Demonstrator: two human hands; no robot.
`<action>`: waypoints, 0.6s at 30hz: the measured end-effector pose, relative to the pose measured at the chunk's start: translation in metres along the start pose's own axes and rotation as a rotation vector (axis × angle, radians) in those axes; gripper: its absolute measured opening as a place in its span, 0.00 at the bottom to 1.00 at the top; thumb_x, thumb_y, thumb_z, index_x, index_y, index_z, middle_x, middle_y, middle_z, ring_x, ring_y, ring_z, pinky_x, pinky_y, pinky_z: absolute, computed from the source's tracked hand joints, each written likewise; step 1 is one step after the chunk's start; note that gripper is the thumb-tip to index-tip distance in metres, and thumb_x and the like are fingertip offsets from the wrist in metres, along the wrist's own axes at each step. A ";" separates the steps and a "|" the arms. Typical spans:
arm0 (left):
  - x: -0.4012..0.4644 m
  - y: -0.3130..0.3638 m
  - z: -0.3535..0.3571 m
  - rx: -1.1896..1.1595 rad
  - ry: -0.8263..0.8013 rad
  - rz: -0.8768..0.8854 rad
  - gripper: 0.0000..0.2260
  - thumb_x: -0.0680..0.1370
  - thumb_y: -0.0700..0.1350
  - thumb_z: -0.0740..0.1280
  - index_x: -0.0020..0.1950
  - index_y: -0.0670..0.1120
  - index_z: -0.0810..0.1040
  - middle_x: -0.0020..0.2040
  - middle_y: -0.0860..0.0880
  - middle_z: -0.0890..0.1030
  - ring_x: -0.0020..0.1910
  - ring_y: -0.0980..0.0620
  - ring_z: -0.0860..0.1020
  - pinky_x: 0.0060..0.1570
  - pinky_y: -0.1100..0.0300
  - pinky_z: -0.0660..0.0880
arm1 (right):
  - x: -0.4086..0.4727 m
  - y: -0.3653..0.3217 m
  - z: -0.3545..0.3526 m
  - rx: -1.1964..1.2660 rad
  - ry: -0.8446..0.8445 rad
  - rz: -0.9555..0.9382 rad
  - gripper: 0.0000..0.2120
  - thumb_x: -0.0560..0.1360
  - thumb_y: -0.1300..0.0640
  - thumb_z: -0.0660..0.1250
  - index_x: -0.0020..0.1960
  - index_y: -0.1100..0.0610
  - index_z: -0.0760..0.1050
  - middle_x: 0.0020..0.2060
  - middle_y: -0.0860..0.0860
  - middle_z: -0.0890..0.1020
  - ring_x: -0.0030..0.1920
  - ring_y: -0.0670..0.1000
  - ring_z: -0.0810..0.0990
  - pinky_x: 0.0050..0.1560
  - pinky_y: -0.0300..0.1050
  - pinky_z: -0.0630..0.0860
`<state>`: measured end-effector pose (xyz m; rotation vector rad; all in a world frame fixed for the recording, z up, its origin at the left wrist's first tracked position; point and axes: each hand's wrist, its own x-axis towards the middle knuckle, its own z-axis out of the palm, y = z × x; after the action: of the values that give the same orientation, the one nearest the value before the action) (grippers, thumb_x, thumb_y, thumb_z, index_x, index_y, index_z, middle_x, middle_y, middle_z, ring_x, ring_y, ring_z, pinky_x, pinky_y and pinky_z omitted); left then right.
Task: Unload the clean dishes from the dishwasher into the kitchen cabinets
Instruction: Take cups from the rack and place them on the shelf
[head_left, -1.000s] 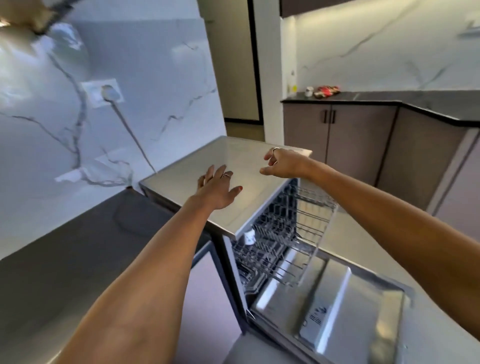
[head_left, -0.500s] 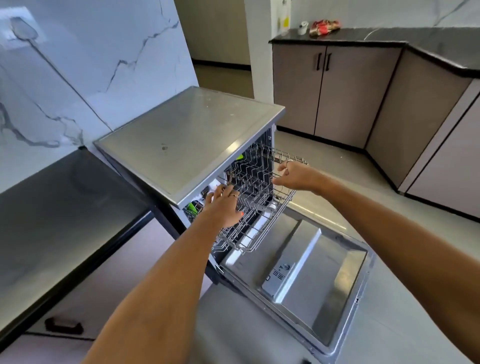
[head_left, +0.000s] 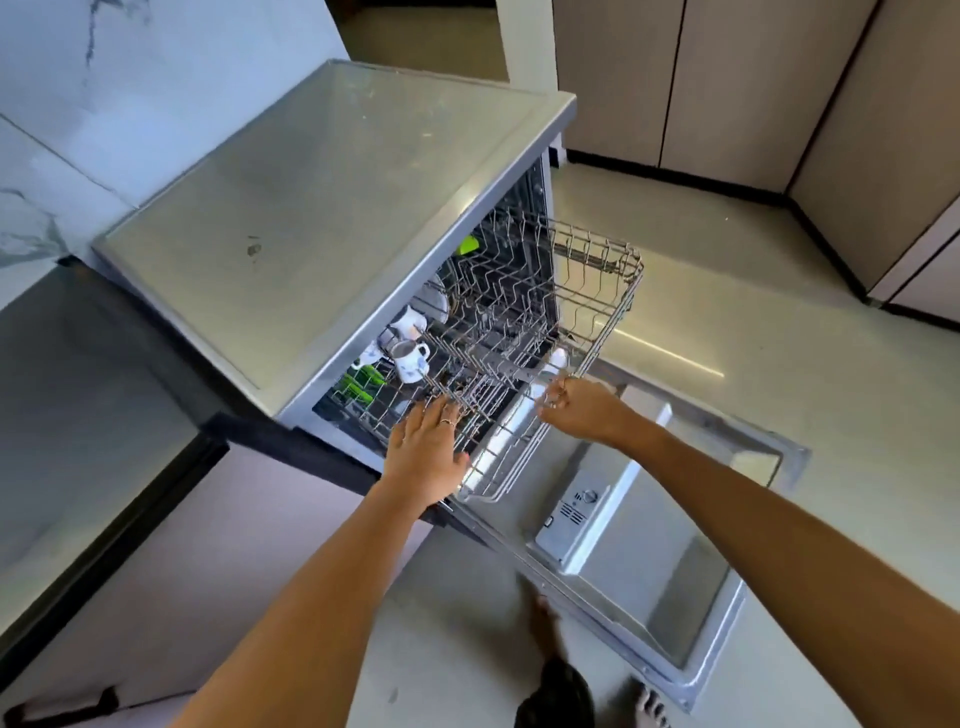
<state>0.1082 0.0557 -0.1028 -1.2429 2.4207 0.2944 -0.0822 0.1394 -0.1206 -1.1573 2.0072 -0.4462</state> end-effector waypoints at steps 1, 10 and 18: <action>0.015 -0.004 0.005 -0.012 0.007 -0.012 0.32 0.80 0.51 0.59 0.79 0.48 0.45 0.79 0.49 0.45 0.78 0.46 0.44 0.74 0.44 0.45 | 0.012 0.005 0.006 -0.001 -0.005 0.007 0.23 0.79 0.52 0.62 0.68 0.64 0.68 0.64 0.61 0.74 0.63 0.58 0.73 0.61 0.45 0.70; 0.131 -0.008 0.022 -0.083 0.198 -0.098 0.32 0.81 0.49 0.59 0.78 0.47 0.43 0.79 0.48 0.43 0.78 0.47 0.46 0.75 0.49 0.46 | 0.112 0.020 -0.004 -0.007 0.123 -0.044 0.20 0.78 0.57 0.63 0.68 0.62 0.68 0.63 0.60 0.75 0.60 0.56 0.75 0.62 0.46 0.71; 0.236 -0.018 0.031 -0.125 0.342 -0.027 0.30 0.80 0.47 0.60 0.78 0.43 0.50 0.79 0.44 0.50 0.77 0.45 0.51 0.74 0.46 0.55 | 0.215 0.027 -0.017 -0.058 0.155 -0.130 0.19 0.78 0.57 0.63 0.69 0.59 0.67 0.64 0.58 0.75 0.62 0.56 0.76 0.63 0.47 0.71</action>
<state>0.0072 -0.1153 -0.2343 -1.4836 2.7032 0.2450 -0.1746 -0.0295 -0.2213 -1.3300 2.0956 -0.5617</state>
